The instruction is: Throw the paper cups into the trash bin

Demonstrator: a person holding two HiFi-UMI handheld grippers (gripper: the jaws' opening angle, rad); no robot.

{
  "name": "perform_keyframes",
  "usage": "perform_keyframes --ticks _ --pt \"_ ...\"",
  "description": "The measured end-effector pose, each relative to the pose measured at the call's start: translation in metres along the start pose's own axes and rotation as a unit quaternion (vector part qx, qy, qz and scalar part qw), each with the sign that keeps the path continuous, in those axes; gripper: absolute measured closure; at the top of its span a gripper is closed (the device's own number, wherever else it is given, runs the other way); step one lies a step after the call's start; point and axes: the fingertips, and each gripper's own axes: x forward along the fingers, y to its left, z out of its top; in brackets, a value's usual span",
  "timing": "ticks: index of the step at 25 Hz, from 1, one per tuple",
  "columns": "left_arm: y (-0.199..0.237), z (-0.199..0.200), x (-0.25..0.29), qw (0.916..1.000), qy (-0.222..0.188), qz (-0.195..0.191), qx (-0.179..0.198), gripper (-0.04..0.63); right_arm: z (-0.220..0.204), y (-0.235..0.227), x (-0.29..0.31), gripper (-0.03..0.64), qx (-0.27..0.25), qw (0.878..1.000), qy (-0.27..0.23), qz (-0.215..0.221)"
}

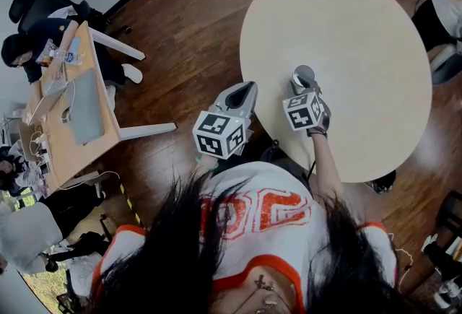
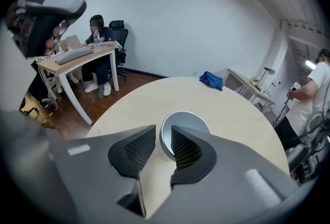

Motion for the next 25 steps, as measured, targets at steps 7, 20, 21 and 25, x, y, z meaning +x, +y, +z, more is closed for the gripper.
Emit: perform_keyframes --ticks 7,20,21,25 --pt "0.003 -0.001 -0.003 1.0000 -0.002 -0.003 0.001 0.595 -0.006 0.001 0.000 0.583 0.034 0.999 0.018 0.006" --pt "0.013 0.002 -0.021 0.9995 -0.009 -0.029 0.003 0.595 -0.003 0.002 -0.040 0.586 0.171 0.985 -0.025 -0.027" --pt "0.013 0.002 -0.023 0.9994 -0.009 -0.034 0.004 0.595 -0.003 0.003 -0.045 0.586 0.179 0.983 -0.029 -0.031" --pt "0.008 -0.004 -0.029 0.9982 0.000 -0.059 0.011 0.595 -0.006 0.012 -0.069 0.586 0.207 0.976 -0.045 -0.051"
